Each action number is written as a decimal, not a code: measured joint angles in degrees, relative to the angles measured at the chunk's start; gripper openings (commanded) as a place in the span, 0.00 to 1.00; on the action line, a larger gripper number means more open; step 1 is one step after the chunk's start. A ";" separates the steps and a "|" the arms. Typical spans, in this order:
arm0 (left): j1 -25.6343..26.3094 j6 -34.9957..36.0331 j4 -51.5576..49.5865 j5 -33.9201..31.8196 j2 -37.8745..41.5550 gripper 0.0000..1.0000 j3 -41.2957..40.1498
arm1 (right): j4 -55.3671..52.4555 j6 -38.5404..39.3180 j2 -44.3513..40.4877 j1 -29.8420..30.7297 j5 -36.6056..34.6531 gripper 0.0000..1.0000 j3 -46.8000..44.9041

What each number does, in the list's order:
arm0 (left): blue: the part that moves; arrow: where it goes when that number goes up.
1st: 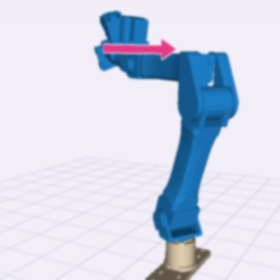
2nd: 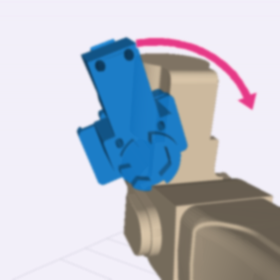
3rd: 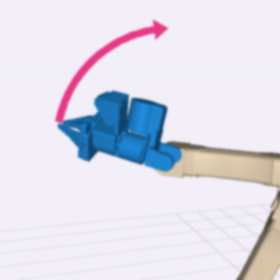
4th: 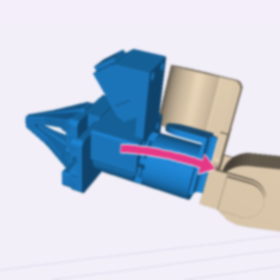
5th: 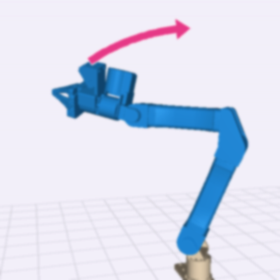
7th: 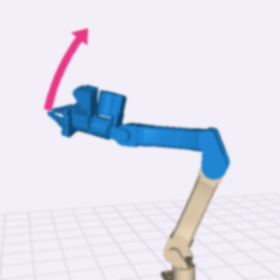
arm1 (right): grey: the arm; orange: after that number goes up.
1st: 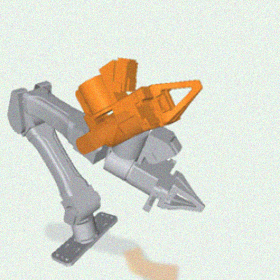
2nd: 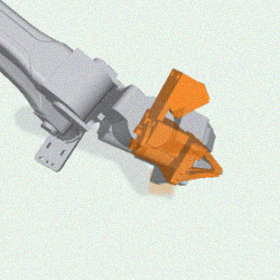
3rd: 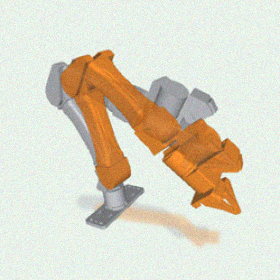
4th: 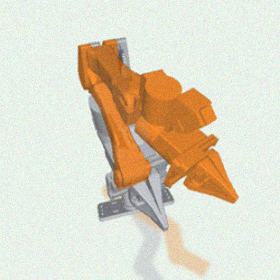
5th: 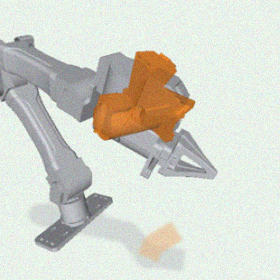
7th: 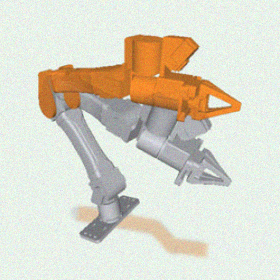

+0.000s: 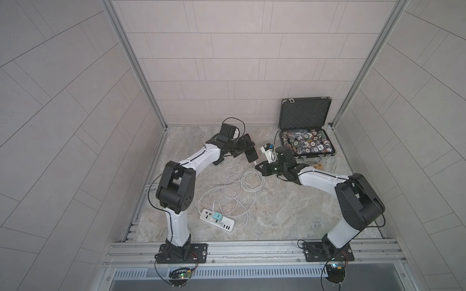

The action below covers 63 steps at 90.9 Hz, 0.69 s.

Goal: Plug the charging cable into the phone
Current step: Insert the charging cable into the phone.

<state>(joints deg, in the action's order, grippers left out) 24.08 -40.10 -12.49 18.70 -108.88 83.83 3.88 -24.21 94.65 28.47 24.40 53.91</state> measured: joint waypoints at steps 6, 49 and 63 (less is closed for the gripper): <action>0.09 0.26 0.04 -0.04 0.00 0.30 0.00 | -0.07 0.00 0.00 -0.07 0.00 0.00 0.00; 0.50 0.52 0.83 -0.20 0.00 0.29 0.00 | 0.46 3.63 0.00 -0.37 0.31 0.00 -0.02; 0.74 0.42 1.31 -0.52 0.00 0.29 -0.15 | 0.39 6.05 0.00 -0.57 0.26 0.00 -0.02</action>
<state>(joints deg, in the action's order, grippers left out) 24.82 -39.68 -11.18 18.17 -108.88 83.68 4.27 -18.15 94.65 27.90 24.67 53.89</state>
